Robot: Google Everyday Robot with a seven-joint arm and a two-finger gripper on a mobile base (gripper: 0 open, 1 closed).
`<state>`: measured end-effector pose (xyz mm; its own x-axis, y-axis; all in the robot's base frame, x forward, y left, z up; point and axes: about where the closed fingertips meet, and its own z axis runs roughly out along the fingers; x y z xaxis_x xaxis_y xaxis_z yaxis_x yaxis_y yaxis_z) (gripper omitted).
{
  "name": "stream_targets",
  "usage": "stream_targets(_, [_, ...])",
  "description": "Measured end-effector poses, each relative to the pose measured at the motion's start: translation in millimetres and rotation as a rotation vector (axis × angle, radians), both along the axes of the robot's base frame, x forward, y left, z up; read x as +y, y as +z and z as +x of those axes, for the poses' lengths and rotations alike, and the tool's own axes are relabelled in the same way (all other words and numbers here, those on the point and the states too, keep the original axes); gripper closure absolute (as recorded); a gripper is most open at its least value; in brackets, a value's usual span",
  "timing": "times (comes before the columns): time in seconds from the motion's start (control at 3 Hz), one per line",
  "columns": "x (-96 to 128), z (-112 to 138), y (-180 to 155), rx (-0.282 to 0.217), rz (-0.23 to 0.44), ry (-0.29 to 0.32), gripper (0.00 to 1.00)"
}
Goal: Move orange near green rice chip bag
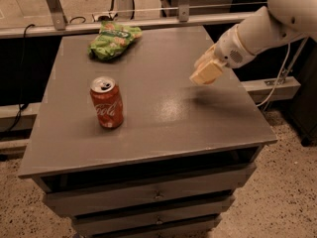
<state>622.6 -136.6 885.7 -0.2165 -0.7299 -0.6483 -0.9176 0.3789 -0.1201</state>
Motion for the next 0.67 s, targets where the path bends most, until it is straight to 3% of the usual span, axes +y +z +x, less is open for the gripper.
stream_targets(0.33, [0.9, 2.8, 5.9, -0.012, 0.005, -0.001, 1.00])
stream_targets(0.67, [1.2, 2.6, 4.8, -0.010, 0.004, 0.000, 1.00])
